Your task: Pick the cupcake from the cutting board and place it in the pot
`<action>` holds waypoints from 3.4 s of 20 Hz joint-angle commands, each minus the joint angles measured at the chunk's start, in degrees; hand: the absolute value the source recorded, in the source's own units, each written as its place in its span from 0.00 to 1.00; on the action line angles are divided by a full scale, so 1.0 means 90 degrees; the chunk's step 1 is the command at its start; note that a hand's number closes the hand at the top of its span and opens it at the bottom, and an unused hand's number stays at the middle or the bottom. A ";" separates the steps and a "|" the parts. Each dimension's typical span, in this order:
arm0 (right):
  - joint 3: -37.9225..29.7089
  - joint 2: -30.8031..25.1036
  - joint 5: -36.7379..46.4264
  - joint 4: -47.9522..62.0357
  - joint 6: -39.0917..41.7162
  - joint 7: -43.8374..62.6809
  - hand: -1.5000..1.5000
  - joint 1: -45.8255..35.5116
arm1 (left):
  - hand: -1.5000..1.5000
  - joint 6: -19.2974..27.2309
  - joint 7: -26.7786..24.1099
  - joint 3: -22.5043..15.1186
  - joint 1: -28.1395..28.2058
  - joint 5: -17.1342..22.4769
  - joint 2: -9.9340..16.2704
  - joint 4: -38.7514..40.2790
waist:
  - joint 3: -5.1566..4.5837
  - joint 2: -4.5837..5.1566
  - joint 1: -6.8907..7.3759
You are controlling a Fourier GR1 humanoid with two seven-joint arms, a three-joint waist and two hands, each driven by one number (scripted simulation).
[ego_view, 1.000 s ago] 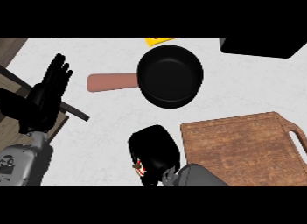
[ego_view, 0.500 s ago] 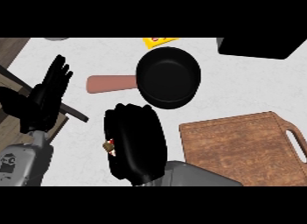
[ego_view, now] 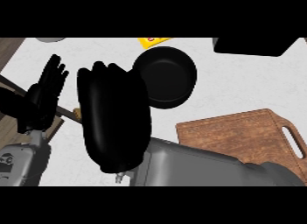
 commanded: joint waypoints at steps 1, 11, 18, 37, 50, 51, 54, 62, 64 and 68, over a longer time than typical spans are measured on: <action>-0.0303 0.0076 -0.0085 0.0396 -0.0464 0.1589 1.00 -0.0686 | 0.50 0.0050 -0.0107 0.0133 0.0038 0.0018 0.0022 -0.0035 | 0.0013 0.0024 -0.0047; -0.0927 0.0076 -0.0620 0.1678 -0.1317 0.1014 1.00 -0.1088 | 0.50 0.0012 -0.0125 0.0057 0.0232 0.0011 -0.0055 -0.0288 | 0.0025 0.0080 -0.0153; -0.1108 -0.0023 0.0489 0.3500 -0.1136 0.0064 1.00 -0.1135 | 0.50 -0.0152 -0.0027 0.0274 0.0310 0.0136 0.0174 -0.0283 | 0.0022 0.0078 -0.0293; -0.2303 0.0080 -0.1770 0.5788 -0.2483 -0.2607 0.00 -0.0350 | 0.50 -0.0258 -0.0114 0.0251 0.0351 0.0063 0.0089 -0.0462 | 0.0039 0.0177 -0.0055; -0.3808 0.0080 -0.4207 0.4949 -0.3735 -0.5749 0.00 0.0050 | 0.50 -0.0240 0.0099 0.0510 0.0216 0.0121 0.0240 -0.0427 | 0.0044 0.0126 -0.0255; -0.3842 0.0080 -0.4436 0.4655 -0.3877 -0.5959 0.00 0.0335 | 0.50 -0.0044 -0.0018 0.0282 0.0295 -0.0073 -0.0029 -0.0378 | 0.0046 0.0115 -0.0303; -0.4201 0.0039 -0.4651 0.4635 -0.3524 -0.6526 0.00 0.0640 | 0.50 0.0008 -0.0167 0.0331 0.0242 -0.0179 -0.0058 -0.0237 | 0.0042 0.0095 -0.0428; -0.4059 -0.0800 -0.4789 0.2401 -0.2290 -0.6057 0.00 0.2241 | 0.50 -0.0213 -0.0171 0.0527 0.0811 -0.0045 -0.0014 -0.0564 | 0.0039 0.0045 -0.0512; -0.3934 -0.0670 -0.4652 0.2021 -0.2353 -0.5839 0.00 0.2493 | 0.50 -0.0082 0.0504 0.0648 0.0337 0.0001 0.0138 -0.0875 | 0.0040 0.0043 -0.0512; -0.4370 -0.1240 -0.4940 0.1643 -0.1568 -0.5948 0.00 0.2700 | 0.50 -0.0236 0.0004 0.0672 0.0292 -0.0087 0.0050 -0.0297 | 0.0039 0.0056 -0.0512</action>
